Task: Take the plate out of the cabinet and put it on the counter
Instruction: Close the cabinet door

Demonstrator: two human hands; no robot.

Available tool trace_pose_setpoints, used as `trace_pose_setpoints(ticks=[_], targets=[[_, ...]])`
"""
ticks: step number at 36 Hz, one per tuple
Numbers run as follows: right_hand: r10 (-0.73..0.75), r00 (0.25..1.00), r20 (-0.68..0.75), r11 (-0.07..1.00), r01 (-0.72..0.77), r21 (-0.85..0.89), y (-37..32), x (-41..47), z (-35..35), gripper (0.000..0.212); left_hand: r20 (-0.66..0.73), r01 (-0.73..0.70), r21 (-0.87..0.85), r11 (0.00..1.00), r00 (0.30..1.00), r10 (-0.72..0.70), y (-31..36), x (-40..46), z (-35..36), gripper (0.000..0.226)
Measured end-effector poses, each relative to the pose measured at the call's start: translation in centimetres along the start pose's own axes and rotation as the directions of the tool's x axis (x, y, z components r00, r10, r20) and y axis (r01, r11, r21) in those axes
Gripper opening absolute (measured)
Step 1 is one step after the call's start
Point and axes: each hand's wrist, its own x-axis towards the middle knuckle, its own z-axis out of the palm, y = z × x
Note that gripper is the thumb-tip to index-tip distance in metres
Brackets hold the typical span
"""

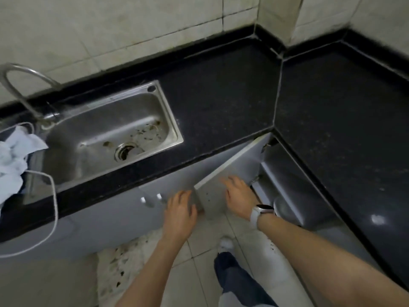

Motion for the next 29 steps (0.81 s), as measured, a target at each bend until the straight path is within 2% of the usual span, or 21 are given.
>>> trace_pose_setpoints(ticks=[3,5,12,16,19,21,23,27,29], targets=[[-0.047,0.994,0.098,0.981,0.065,-0.183,0.3,3.8,0.8,0.059,0.022,0.015,0.035,0.999,1.000,-0.016,-0.1,2.9,-0.5,0.046],[-0.044,0.990,0.134,0.966,0.077,-0.247,0.5,5.2,1.3,0.058,0.024,0.007,0.063,0.998,1.000,-0.008,-0.2,4.6,-0.9,0.047],[-0.019,0.995,0.101,0.974,0.041,-0.221,0.9,5.0,1.6,0.045,0.047,-0.026,0.147,0.989,0.999,0.019,0.6,8.5,-1.1,0.046],[0.002,1.000,-0.022,0.964,-0.008,-0.266,2.3,2.4,1.5,0.034,0.091,-0.174,0.178,0.968,0.983,0.160,2.4,10.8,0.3,0.043],[0.054,0.994,-0.096,0.977,-0.073,-0.201,3.5,-0.5,1.9,0.018,0.167,-0.317,0.238,0.918,0.944,0.283,4.5,12.2,1.7,0.045],[0.124,0.984,-0.128,0.968,-0.149,-0.204,4.2,-2.2,2.1,0.009,0.255,-0.438,0.250,0.864,0.890,0.378,6.1,13.0,2.6,0.050],[0.236,0.960,-0.151,0.936,-0.266,-0.229,4.9,-3.8,2.3,0.009,0.391,-0.589,0.223,0.777,0.784,0.483,7.8,13.6,4.0,0.057],[0.454,0.859,-0.235,0.855,-0.495,-0.154,5.6,-5.5,2.1,0.050,0.655,-0.831,0.120,0.544,0.478,0.585,10.9,14.4,7.6,0.069],[0.580,0.783,-0.226,0.784,-0.612,-0.109,6.0,-5.4,1.5,0.067,0.722,-0.883,0.094,0.460,0.379,0.579,12.6,14.6,9.2,0.071]])
